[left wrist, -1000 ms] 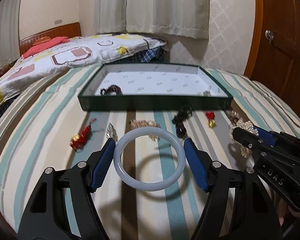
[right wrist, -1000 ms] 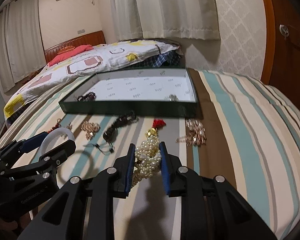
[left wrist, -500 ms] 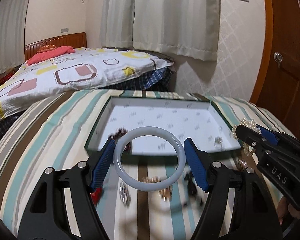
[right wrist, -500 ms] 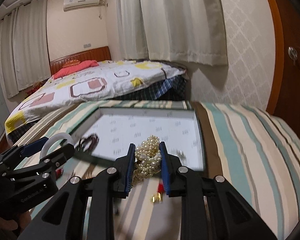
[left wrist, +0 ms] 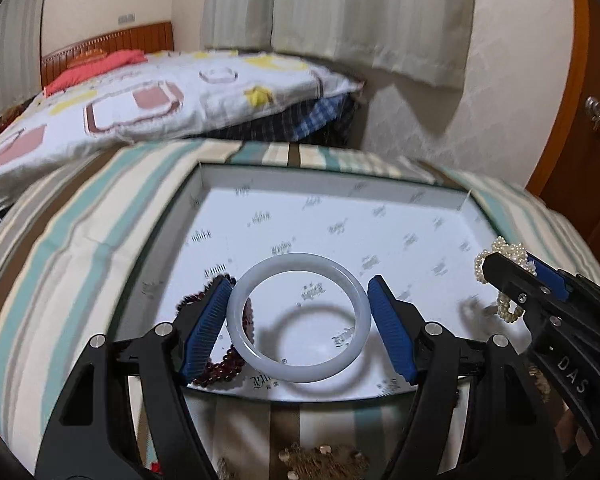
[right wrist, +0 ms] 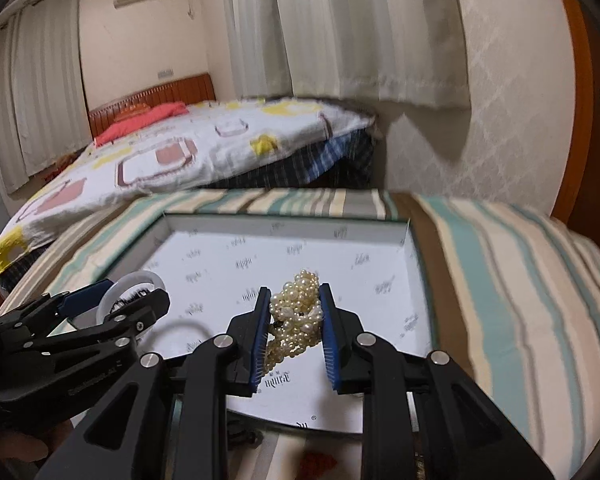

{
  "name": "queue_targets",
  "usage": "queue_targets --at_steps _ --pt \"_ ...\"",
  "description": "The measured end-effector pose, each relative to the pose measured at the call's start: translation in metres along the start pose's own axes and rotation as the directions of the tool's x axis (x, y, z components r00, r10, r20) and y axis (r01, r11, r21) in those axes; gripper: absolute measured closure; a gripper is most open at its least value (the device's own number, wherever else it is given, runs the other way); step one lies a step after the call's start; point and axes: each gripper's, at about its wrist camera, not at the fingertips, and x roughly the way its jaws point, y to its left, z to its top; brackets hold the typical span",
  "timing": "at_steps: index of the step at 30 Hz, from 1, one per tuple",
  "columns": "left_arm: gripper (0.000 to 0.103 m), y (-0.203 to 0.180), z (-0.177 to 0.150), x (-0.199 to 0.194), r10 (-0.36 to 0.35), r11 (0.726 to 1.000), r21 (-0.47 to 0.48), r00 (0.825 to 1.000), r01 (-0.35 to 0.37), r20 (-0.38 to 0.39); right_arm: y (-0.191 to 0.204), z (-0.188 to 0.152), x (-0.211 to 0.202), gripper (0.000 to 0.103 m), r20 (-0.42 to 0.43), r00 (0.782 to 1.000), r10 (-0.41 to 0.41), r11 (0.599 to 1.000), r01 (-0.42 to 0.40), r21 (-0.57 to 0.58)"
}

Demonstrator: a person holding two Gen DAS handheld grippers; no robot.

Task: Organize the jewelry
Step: 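Carry the bangle and pearls into the green box with both tools and release them, then lift both open tools out of the box back over the remaining jewelry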

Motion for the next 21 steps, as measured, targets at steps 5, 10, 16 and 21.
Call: queue_targets --at_steps 5,10,16,21 --pt "0.034 -0.002 -0.004 0.019 -0.001 1.0 0.019 0.998 0.002 -0.056 -0.001 -0.008 0.022 0.078 -0.076 0.997 -0.002 1.0 0.002 -0.004" --pt "0.034 -0.004 -0.005 0.032 -0.011 1.0 0.019 0.994 0.014 -0.108 -0.002 -0.011 0.032 0.078 -0.129 0.992 0.003 1.0 -0.003 -0.003" --pt "0.034 -0.004 -0.004 0.039 -0.013 1.0 0.02 0.99 0.016 -0.142 -0.005 -0.012 0.038 0.071 -0.169 0.986 0.008 1.0 -0.006 0.008" --pt "0.033 -0.001 -0.004 0.038 -0.017 1.0 0.008 0.991 0.018 -0.135 -0.007 -0.011 0.036 0.059 -0.159 0.987 0.004 1.0 -0.002 0.011"
